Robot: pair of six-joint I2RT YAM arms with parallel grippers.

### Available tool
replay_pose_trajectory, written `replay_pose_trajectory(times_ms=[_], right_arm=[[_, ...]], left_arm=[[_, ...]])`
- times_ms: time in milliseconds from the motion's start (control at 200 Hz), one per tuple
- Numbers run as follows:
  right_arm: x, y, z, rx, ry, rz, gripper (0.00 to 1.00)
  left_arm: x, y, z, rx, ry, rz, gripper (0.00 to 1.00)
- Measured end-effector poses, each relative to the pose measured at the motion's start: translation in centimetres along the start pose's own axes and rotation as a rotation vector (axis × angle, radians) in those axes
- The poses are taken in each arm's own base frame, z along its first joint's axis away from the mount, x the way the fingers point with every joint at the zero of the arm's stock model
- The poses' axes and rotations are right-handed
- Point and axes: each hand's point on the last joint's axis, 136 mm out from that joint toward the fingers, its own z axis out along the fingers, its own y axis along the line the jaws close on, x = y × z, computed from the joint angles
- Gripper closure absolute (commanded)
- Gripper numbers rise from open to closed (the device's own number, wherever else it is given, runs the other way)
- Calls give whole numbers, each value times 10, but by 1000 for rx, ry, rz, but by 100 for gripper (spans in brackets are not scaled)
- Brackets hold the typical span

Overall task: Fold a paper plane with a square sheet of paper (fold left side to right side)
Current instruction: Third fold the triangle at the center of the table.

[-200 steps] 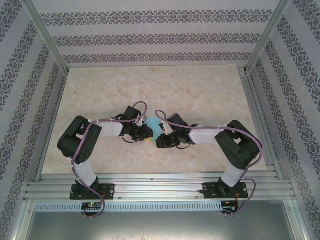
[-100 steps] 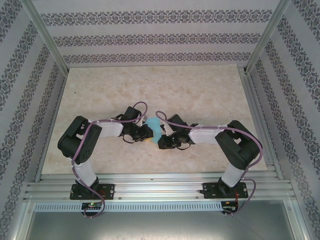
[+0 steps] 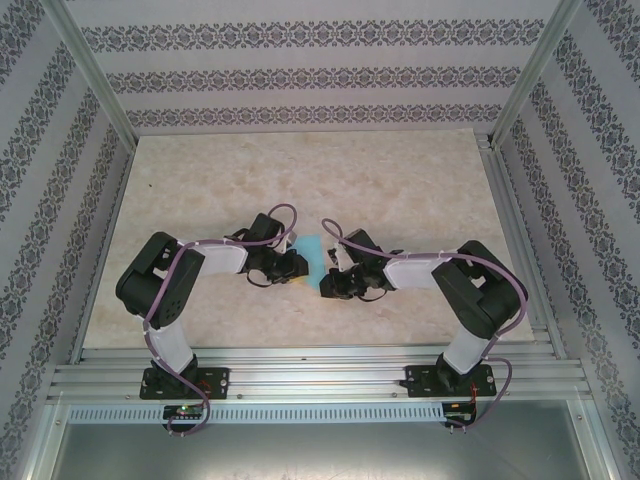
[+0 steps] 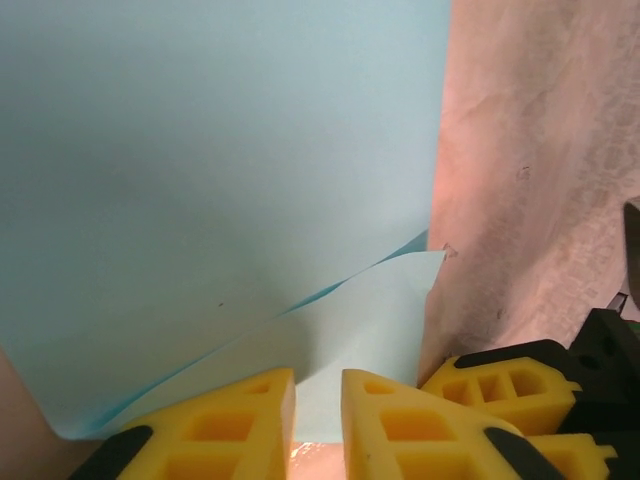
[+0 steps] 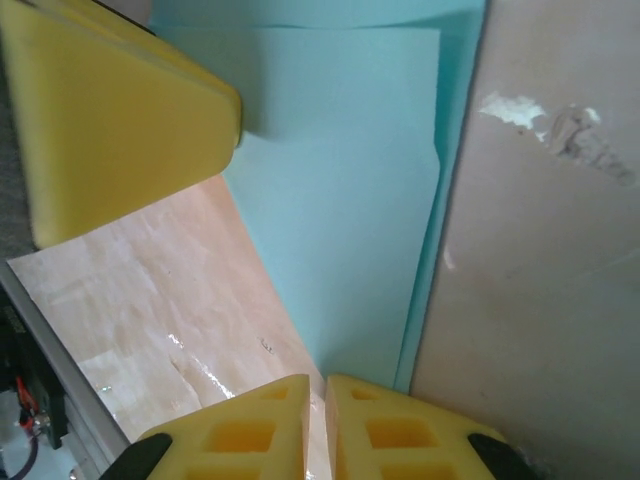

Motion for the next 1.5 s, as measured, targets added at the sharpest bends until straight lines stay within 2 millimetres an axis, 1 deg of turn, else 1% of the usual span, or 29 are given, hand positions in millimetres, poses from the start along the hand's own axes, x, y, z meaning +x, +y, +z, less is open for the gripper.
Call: replay_pose_trajectory(times_ms=[75,140,320,380,445,564,704,774,844,984,1074,1314,1499], right_arm=[[0,0,0,-3,11,19,86],[0,0,0,0,18,30,86],[0,-1,1,11,36,47,86],[0,-1,1,13,39,50,87],[0,-1,1,17,44,54,87],[0,-2,1,23,52,64,89],[0,-2,1,27,57,77,90],[0,-3,1,29,60,84,90],[0,-2,1,30,60,87,90],[0,-3,2,33,67,93,91],[0,-3,2,35,70,95,91],[0,-3,2,37,72,101,92],[0,-3,2,39,74,102,92]], left_arm=[[-3,-2,-6,-7,-13,2,75],[-6,-9,-14,-4,-30,14,75],[-22,-54,-46,75,-109,111,81],[-21,-62,-51,95,-116,132,83],[-19,-65,-51,102,-110,142,85],[-9,-59,-41,97,-73,134,90],[3,-39,-22,67,-23,88,92],[8,-32,-15,53,-2,73,92],[12,-32,-10,49,14,70,92],[21,-42,-1,68,30,95,93],[28,-41,7,67,46,92,93],[25,-33,15,50,38,65,94],[26,-17,21,-30,20,63,95]])
